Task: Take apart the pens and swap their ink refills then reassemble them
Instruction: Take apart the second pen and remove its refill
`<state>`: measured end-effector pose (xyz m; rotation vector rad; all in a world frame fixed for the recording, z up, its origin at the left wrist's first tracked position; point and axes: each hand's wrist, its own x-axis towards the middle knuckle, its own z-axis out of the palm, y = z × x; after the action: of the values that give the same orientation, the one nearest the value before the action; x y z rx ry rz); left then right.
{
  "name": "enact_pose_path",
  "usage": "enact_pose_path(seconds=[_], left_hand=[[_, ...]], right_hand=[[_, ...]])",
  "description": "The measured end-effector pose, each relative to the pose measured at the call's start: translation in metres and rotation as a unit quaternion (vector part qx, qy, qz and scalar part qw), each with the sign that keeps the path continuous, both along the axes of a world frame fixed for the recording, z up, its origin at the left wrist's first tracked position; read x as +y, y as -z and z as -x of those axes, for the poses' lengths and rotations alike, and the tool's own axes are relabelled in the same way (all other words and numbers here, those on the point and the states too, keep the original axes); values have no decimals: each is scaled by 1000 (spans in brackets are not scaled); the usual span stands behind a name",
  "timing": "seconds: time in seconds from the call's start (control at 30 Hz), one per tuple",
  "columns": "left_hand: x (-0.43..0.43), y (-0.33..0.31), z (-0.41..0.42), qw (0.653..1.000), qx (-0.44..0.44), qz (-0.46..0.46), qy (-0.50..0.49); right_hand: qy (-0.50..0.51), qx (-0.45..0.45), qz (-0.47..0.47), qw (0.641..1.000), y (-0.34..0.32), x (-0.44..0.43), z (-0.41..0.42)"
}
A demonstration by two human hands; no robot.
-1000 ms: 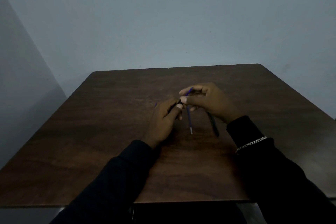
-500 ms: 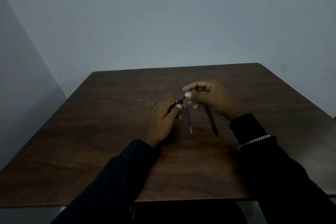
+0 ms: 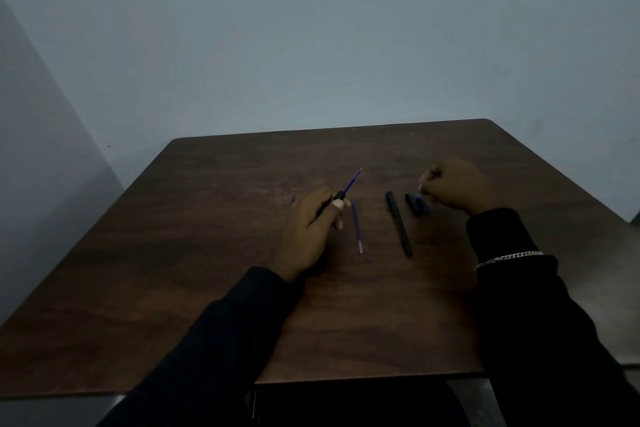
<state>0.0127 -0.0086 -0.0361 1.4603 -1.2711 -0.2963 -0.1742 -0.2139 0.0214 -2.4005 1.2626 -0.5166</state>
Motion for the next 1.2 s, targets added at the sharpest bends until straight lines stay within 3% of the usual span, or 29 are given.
enact_pose_path(seconds=[0.37, 0.93, 1.1, 1.2], left_hand=[[0, 0, 0, 1000, 2, -5, -1], [0, 1, 2, 1000, 23, -12, -5], [0, 0, 1, 1000, 16, -9, -1], [0, 0, 0, 1000, 15, -3, -1]], right_hand=[[27, 6, -120, 992, 2, -1, -3], [82, 21, -119, 989, 0, 9, -7], [100, -36, -139, 985, -4, 5, -1], [92, -148, -214, 961, -6, 6, 0]])
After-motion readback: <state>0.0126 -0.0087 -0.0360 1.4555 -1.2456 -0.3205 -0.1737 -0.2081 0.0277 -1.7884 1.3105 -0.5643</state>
